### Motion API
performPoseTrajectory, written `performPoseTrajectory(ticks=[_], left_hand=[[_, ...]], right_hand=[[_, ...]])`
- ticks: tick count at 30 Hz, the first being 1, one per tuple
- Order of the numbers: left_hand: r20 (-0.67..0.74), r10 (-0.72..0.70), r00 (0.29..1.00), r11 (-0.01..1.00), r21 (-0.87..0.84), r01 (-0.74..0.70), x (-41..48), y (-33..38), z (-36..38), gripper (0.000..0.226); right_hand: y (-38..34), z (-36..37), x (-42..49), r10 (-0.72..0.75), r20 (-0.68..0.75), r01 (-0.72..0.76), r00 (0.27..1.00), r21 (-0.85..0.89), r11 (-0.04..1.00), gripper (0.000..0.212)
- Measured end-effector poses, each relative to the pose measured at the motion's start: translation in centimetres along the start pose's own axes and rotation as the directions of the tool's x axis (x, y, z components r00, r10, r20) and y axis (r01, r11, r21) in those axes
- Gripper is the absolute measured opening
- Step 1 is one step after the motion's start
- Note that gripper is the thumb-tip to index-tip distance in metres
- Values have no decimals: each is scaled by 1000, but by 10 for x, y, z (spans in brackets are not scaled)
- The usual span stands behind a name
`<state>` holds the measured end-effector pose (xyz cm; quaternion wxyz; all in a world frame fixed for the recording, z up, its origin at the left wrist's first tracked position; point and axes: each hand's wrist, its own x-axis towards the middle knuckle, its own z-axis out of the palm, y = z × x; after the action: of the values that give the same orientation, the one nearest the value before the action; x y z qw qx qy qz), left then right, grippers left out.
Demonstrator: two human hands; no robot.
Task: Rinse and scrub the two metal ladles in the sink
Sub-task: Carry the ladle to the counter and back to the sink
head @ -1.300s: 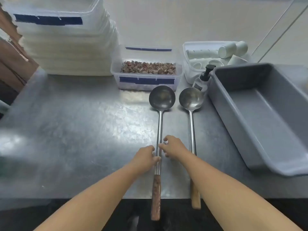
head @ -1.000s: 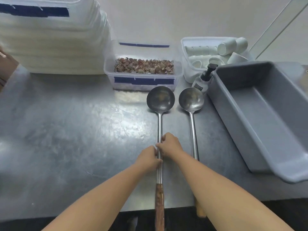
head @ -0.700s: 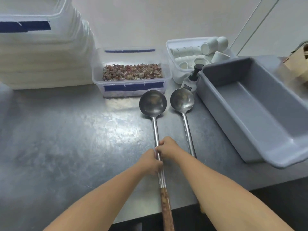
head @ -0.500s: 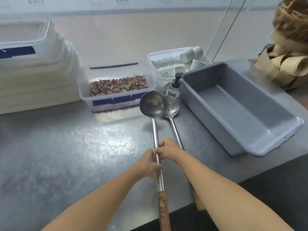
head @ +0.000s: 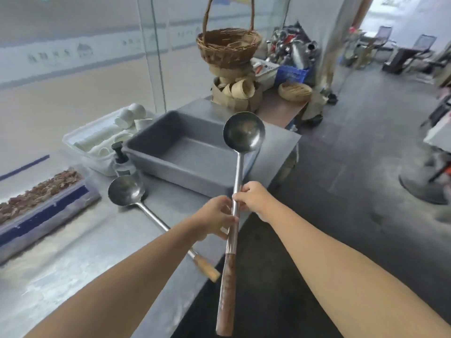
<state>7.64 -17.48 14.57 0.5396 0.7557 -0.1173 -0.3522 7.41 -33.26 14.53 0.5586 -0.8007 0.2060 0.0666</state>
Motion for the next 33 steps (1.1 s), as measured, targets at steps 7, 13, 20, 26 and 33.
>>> performPoseTrajectory(ticks=[7,13,20,26,33], left_hand=[[322,95,942,983,117,-139,18,71,199,26],[591,89,802,950,191,-247,-4,106,405,21],[870,-28,493,891,245,-382,-90,117,652,24],[951,-158,268,805,281,-523,-167,110,803,22],[955,-283,84,739,273,-616,-219,84,974,28]], right_hand=[[103,-188,-108,130,-320,-31,938,295,955,6],[209,-324,-253,250,-575,6,779,406,914,16],[337,-418,-471,448,-787,126,423,541,832,24],[419,-453,-611,607,-790,137,82,612,779,29],[521,-506,-725,695,-714,207,-86,669,714,21]])
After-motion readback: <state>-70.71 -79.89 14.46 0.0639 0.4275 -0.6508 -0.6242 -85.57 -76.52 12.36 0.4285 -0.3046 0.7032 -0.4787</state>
